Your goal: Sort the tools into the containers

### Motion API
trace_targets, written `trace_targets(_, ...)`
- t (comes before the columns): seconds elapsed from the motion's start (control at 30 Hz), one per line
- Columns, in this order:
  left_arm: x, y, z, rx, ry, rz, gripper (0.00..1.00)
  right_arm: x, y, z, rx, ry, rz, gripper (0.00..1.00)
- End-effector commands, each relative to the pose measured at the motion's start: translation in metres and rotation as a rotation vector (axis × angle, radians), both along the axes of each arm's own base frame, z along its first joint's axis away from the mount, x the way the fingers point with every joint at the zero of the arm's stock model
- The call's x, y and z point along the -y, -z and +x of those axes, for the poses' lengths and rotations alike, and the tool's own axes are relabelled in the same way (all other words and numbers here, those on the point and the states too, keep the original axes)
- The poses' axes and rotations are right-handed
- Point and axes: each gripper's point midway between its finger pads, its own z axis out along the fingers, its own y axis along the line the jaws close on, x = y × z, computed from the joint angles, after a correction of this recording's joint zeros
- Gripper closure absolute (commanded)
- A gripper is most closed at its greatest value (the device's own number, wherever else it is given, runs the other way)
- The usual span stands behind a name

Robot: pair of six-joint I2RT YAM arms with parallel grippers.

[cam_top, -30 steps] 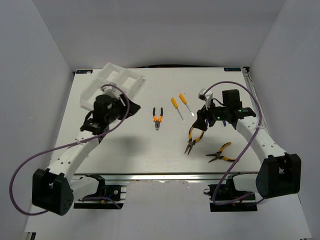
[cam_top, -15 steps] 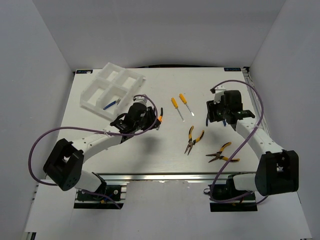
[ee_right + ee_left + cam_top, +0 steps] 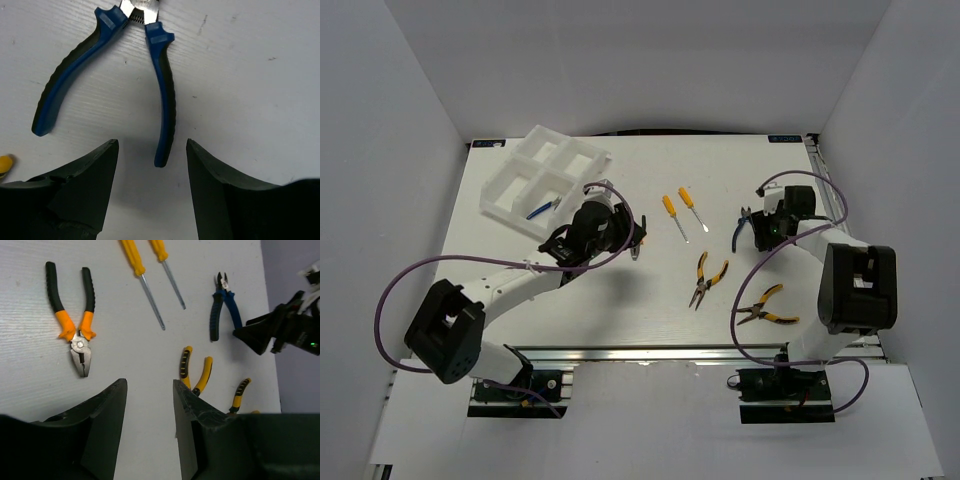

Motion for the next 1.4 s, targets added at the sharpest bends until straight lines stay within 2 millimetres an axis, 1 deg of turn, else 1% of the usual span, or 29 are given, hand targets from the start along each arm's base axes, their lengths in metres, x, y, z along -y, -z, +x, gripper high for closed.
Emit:
trace_targets(0.0, 0.012, -0.037, 0.0, 0.084, 0.038, -0.103, 0.47, -0.008, -0.01, 0.027, 0.078, -0.109, -0.005, 0.37)
trace_targets(0.13, 0.018, -0.046, -0.002, 0.096, 0.062, -0.143, 0.46, -0.004, 0.005, 0.037, 0.061, -0.103, -0.016, 0.38)
trace_targets(0.17, 0.019, -0.049, -0.001, 0.103, 0.06, -0.154, 0.46, -0.003, 0.005, 0.04, 0.064, -0.098, -0.02, 0.38)
trace_targets(0.27, 0.024, -0.058, -0.006, 0.117, 0.087, -0.203, 0.46, 0.001, 0.015, 0.043, 0.038, -0.078, -0.003, 0.4)
trace_targets(0.4, 0.028, -0.063, -0.008, 0.129, 0.1, -0.247, 0.46, 0.004, 0.025, 0.044, 0.002, -0.056, 0.03, 0.47)
trace_targets(0.5, 0.035, -0.069, -0.01, 0.133, 0.13, -0.293, 0.46, 0.005, 0.029, 0.045, -0.009, -0.045, 0.042, 0.59)
trace_targets(0.53, 0.039, -0.075, -0.011, 0.142, 0.142, -0.33, 0.46, 0.005, 0.032, 0.044, -0.016, -0.04, 0.047, 0.66)
trace_targets(0.57, 0.044, -0.074, -0.012, 0.135, 0.159, -0.354, 0.46, 0.005, 0.032, 0.044, -0.02, -0.038, 0.051, 0.7)
trace_targets(0.6, 0.05, -0.077, -0.017, 0.131, 0.198, -0.387, 0.46, 0.005, 0.033, 0.042, -0.024, -0.03, 0.058, 0.79)
trace_targets(0.63, 0.055, -0.087, -0.017, 0.143, 0.212, -0.443, 0.46, 0.004, 0.032, 0.042, -0.02, -0.028, 0.061, 0.84)
trace_targets(0.67, 0.058, -0.09, -0.019, 0.144, 0.227, -0.472, 0.46, 0.004, 0.031, 0.041, -0.014, -0.027, 0.064, 0.88)
trace_targets(0.7, 0.063, -0.086, -0.022, 0.126, 0.253, -0.49, 0.46, 0.004, 0.028, 0.042, 0.002, -0.024, 0.069, 0.98)
trace_targets(0.73, 0.067, -0.093, -0.021, 0.133, 0.26, -0.527, 0.45, 0.003, 0.025, 0.04, 0.011, -0.025, 0.072, 1.0)
trace_targets(0.8, 0.072, -0.091, -0.022, 0.12, 0.279, -0.539, 0.44, 0.0, 0.015, 0.04, 0.036, -0.037, 0.091, 1.0)
trace_targets(0.83, 0.076, -0.089, -0.023, 0.112, 0.293, -0.536, 0.44, -0.002, 0.004, 0.039, 0.056, -0.044, 0.102, 1.0)
trace_targets(0.87, 0.079, -0.092, -0.022, 0.117, 0.3, -0.537, 0.44, -0.007, -0.004, 0.039, 0.075, -0.064, 0.129, 1.0)
trace_targets(0.9, 0.083, -0.089, -0.022, 0.111, 0.315, -0.525, 0.44, -0.009, -0.021, 0.039, 0.111, -0.077, 0.14, 1.0)
trace_targets(0.93, 0.086, -0.083, -0.022, 0.094, 0.322, -0.504, 0.44, -0.013, -0.029, 0.036, 0.124, -0.092, 0.152, 1.0)
trace_targets(0.97, 0.09, -0.086, -0.021, 0.099, 0.332, -0.492, 0.44, -0.021, -0.04, 0.033, 0.141, -0.124, 0.185, 1.0)
trace_targets(1.0, 0.093, -0.082, -0.021, 0.091, 0.341, -0.466, 0.43, -0.026, -0.06, 0.032, 0.183, -0.147, 0.203, 1.0)
trace_targets(1.03, 0.097, -0.075, -0.021, 0.075, 0.348, -0.45, 0.43, -0.031, -0.07, 0.027, 0.194, -0.161, 0.225, 1.0)
trace_targets(1.07, 0.101, -0.075, -0.019, 0.076, 0.356, -0.445, 0.43, -0.041, -0.082, 0.023, 0.21, -0.195, 0.266, 1.0)
trace_targets(1.1, 0.104, -0.074, -0.02, 0.073, 0.364, -0.442, 0.43, -0.047, -0.099, 0.019, 0.243, -0.216, 0.286, 1.0)
trace_targets(1.13, 0.107, -0.069, -0.021, 0.062, 0.37, -0.437, 0.43, -0.054, -0.108, 0.016, 0.256, -0.237, 0.303, 1.0)
trace_targets(1.2, 0.112, -0.066, -0.022, 0.056, 0.382, -0.428, 0.42, -0.07, -0.127, 0.005, 0.271, -0.287, 0.342, 1.0)
trace_targets(1.23, 0.114, -0.064, -0.022, 0.053, 0.385, -0.422, 0.42, -0.082, -0.133, -0.002, 0.273, -0.323, 0.36, 1.0)
trace_targets(1.3, 0.117, -0.06, -0.02, 0.044, 0.391, -0.397, 0.42, -0.094, -0.145, -0.014, 0.279, -0.362, 0.379, 1.0)
trace_targets(1.33, 0.118, -0.058, -0.019, 0.043, 0.393, -0.388, 0.41, -0.111, -0.148, -0.022, 0.274, -0.414, 0.396, 1.0)
trace_targets(1.37, 0.12, -0.057, -0.019, 0.042, 0.398, -0.378, 0.39, -0.12, -0.154, -0.029, 0.28, -0.436, 0.404, 1.0)
